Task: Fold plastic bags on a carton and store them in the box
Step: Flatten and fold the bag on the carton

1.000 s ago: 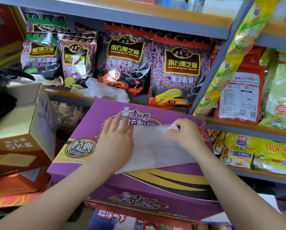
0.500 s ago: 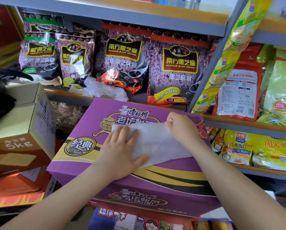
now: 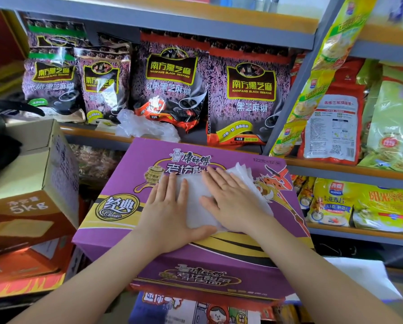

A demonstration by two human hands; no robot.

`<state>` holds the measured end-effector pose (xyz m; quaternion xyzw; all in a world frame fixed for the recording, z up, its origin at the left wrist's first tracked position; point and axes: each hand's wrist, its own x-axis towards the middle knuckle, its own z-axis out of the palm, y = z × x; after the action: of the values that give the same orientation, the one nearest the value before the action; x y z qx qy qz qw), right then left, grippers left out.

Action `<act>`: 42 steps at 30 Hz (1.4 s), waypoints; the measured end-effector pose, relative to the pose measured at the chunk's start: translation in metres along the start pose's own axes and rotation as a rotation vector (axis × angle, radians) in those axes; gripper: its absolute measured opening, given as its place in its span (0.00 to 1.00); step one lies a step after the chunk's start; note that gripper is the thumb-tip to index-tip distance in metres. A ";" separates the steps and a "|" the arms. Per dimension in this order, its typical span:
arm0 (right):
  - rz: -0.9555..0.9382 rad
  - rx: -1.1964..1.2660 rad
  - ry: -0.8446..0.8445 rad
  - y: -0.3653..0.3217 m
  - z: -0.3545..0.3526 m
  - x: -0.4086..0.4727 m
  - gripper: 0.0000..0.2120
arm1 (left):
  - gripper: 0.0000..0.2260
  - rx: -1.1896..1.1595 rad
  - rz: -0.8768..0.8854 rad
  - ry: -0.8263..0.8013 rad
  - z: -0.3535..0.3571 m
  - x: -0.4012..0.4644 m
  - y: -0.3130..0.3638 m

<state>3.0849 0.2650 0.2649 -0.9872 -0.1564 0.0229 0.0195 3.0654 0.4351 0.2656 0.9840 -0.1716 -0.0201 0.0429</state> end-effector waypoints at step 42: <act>0.160 0.090 -0.164 0.034 -0.056 0.011 0.21 | 0.27 -0.079 0.464 0.275 0.004 -0.022 0.023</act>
<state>3.1088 0.2346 0.3193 -0.9895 -0.0772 0.1123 0.0491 3.0370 0.4202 0.2646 0.9095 -0.3840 0.1174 0.1076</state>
